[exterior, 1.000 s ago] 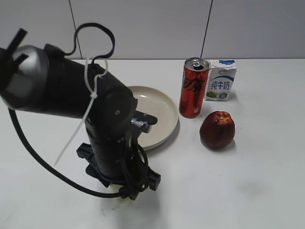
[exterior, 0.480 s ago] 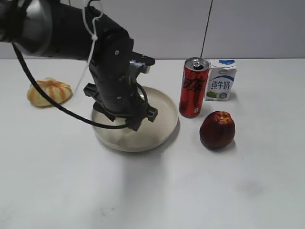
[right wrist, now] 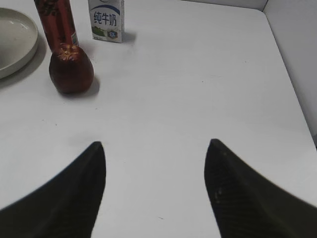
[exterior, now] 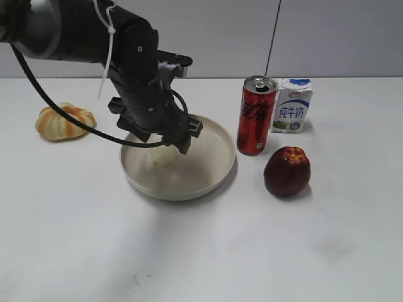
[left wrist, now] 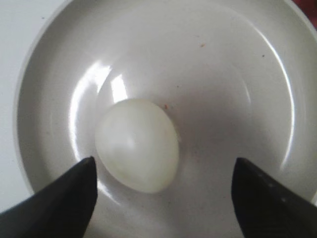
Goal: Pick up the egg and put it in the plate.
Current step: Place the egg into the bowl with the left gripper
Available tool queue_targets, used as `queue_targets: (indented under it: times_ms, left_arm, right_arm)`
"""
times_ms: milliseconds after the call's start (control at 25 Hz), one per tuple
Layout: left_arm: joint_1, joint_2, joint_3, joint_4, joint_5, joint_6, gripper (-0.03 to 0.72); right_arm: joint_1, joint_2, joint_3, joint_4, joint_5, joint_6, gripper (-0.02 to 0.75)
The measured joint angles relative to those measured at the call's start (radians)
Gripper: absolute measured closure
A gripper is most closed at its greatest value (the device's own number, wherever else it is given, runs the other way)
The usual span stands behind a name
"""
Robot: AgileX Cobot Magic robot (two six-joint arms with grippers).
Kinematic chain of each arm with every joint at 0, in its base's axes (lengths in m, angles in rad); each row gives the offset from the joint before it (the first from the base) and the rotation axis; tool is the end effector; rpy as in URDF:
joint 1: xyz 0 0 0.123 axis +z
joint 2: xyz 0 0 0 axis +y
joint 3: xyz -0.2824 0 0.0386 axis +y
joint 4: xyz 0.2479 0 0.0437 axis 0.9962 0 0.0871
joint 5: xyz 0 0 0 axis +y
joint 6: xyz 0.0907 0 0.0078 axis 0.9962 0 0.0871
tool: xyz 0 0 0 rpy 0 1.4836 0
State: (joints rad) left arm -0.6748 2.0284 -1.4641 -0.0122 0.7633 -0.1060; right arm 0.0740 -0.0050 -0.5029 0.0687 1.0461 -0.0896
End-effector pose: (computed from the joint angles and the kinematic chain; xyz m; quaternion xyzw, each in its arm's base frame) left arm 0.3288 -0.2640 0.1775 0.2732 0.9478 -0.0671 0.1502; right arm -0.0058 0.0050 0.2793 -0.0704 0.8439 0.0302 0.5310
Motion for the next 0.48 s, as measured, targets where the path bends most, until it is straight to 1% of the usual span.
queue_targets:
  times_ms: [160, 320, 400, 480]
  left_arm:
    - [0.001, 0.001, -0.027, -0.014, 0.026, 0.009, 0.063]
    - [0.008, -0.01, -0.115, 0.04, 0.152, 0.012, 0.072]
    - [0.023, -0.03, -0.165, 0.07, 0.225, 0.027, 0.079]
    - [0.058, -0.053, -0.201, 0.074, 0.295, 0.063, 0.085]
  right_arm:
    - [0.0, 0.0, 0.0, 0.0, 0.0, 0.0, 0.259]
    - [0.0, 0.0, 0.0, 0.0, 0.0, 0.0, 0.259]
    - [0.0, 0.0, 0.0, 0.0, 0.0, 0.001, 0.259]
    - [0.0, 0.0, 0.0, 0.0, 0.0, 0.002, 0.259]
